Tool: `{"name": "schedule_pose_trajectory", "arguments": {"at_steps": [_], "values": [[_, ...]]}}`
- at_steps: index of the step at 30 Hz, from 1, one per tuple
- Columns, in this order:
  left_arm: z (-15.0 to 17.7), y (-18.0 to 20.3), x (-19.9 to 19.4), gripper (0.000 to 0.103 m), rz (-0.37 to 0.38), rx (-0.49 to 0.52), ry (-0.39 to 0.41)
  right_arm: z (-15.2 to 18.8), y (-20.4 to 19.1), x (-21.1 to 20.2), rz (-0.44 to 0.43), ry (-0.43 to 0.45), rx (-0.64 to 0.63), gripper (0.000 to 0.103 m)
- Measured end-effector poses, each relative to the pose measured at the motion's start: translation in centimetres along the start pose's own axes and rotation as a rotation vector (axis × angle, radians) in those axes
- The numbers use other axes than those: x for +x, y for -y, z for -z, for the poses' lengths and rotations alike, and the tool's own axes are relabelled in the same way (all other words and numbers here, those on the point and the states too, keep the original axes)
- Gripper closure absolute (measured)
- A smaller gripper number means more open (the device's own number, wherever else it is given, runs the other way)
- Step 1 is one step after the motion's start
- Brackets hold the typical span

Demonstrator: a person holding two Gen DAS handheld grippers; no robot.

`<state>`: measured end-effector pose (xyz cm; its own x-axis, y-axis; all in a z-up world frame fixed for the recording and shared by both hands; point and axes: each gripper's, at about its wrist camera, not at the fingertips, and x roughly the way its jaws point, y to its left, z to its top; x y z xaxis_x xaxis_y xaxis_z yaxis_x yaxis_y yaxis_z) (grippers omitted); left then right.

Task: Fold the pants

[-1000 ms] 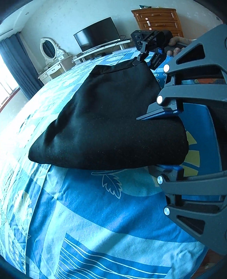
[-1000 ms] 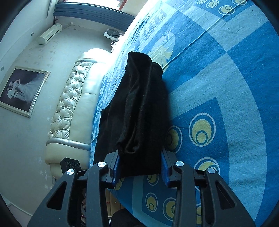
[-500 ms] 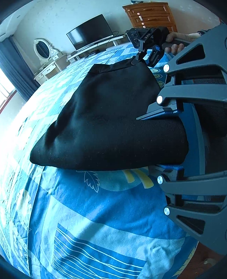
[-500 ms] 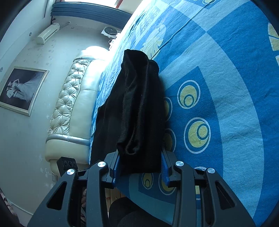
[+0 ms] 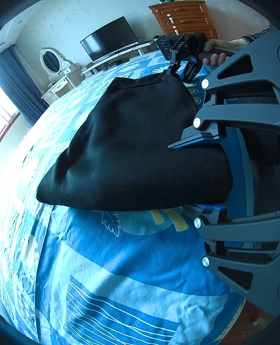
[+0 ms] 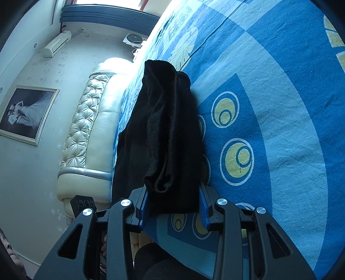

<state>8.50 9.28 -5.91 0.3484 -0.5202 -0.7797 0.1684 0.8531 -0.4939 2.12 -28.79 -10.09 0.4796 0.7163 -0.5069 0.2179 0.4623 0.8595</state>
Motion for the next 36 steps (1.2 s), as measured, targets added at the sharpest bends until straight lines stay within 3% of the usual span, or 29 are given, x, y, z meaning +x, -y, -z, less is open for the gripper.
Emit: {"name": "schedule_pose_trajectory", "arguments": {"at_steps": [20,23,24,26,28,36], "values": [[0.7,-0.6,0.1,0.059,0.028,0.014,0.015,0.1,0.6,0.0,-0.022,0.007,0.016,0.064],[0.9,-0.3,-0.2,0.048,-0.002,0.046,0.039,0.1,1.0,-0.1,-0.042,0.011,0.031,0.062],[1.0,-0.1,-0.3,0.038,-0.023,0.06,0.052,0.1,1.3,-0.2,-0.054,0.015,0.041,0.059],[1.3,0.3,-0.6,0.029,-0.069,0.09,0.081,0.1,1.4,-0.3,-0.076,0.023,0.053,0.055],[1.5,0.6,-0.8,0.024,-0.094,0.116,0.098,0.2,1.5,-0.5,-0.091,0.03,0.059,0.052],[2.3,1.9,-1.0,0.015,-0.172,0.153,0.096,0.9,1.9,-1.8,-0.149,0.054,0.088,0.041]]}}
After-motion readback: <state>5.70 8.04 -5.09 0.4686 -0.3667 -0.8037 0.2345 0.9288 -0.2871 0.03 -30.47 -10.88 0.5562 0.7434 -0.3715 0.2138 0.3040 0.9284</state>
